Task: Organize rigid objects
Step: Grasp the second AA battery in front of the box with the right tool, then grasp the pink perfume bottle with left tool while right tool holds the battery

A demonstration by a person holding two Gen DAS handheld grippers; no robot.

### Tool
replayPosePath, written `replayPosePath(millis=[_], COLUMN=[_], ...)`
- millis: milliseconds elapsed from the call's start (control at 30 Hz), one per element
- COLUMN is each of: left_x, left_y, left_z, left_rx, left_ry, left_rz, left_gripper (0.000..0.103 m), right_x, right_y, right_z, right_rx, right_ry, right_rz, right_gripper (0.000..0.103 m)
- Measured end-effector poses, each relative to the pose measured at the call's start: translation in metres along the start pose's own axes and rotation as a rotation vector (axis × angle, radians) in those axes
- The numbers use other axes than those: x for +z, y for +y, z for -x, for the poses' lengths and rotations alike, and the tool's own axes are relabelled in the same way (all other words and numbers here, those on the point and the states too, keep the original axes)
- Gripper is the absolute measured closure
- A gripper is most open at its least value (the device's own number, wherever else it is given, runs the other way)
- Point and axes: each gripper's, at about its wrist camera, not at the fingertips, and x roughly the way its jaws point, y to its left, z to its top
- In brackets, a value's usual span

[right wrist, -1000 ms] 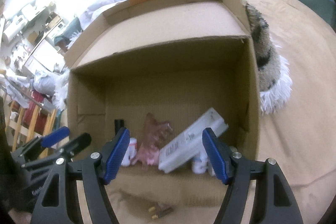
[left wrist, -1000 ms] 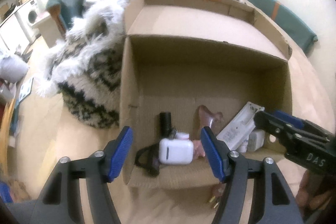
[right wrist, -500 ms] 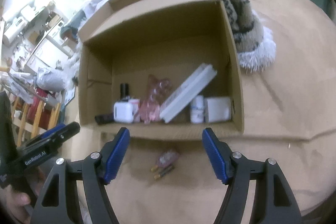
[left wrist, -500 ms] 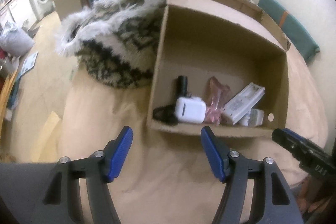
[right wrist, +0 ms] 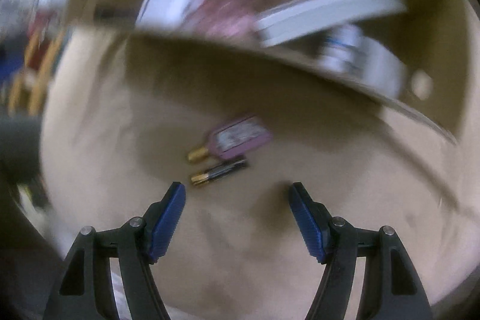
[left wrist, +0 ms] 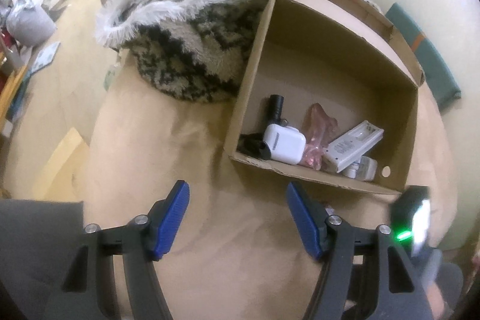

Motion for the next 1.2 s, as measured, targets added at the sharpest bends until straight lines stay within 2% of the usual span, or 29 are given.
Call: replayPosePath(millis=[100, 167, 233, 267, 367, 600, 767, 933, 1200], left_x=[0.0, 0.001, 0.001, 0.001, -0.001, -0.002, -0.003, -0.007, -0.015], left_y=[-0.002, -0.004, -0.005, -0.006, -0.009, -0.011, -0.01, -0.018, -0.033], left_z=[0.0, 0.001, 0.0, 0.0, -0.002, -0.006, -0.01, -0.014, -0.027], left_rx=[-0.011, -0.022, -0.029, -0.032, -0.033, -0.022, -0.013, 0.003, 0.05], left_ry=[0.009, 0.013, 0.017, 0.02, 0.027, 0.037, 0.05, 0.058, 0.064], left_rz=[0.004, 0.004, 0.002, -0.001, -0.011, -0.02, -0.02, -0.061, -0.143], left_gripper=[0.039, 0.039, 0.039, 0.039, 0.039, 0.038, 0.039, 0.039, 0.039], right_x=[0.003, 0.007, 0.01, 0.011, 0.01, 0.006, -0.001, -0.007, -0.016], right_y=[0.012, 0.015, 0.02, 0.022, 0.029, 0.027, 0.025, 0.013, -0.026], right_z=[-0.013, -0.013, -0.011, -0.011, -0.012, -0.004, 0.024, 0.072, 0.136], right_rx=[-0.038, -0.036, -0.023, -0.019, -0.037, -0.024, 0.016, 0.053, 0.092], right_ry=[0.027, 0.01, -0.013, -0.02, -0.024, -0.005, -0.027, -0.154, -0.522], right_rz=[0.088, 0.106, 0.124, 0.134, 0.163, 0.143, 0.101, 0.042, -0.104], right_gripper=[0.028, 0.032, 0.054, 0.058, 0.058, 0.058, 0.058, 0.058, 0.058])
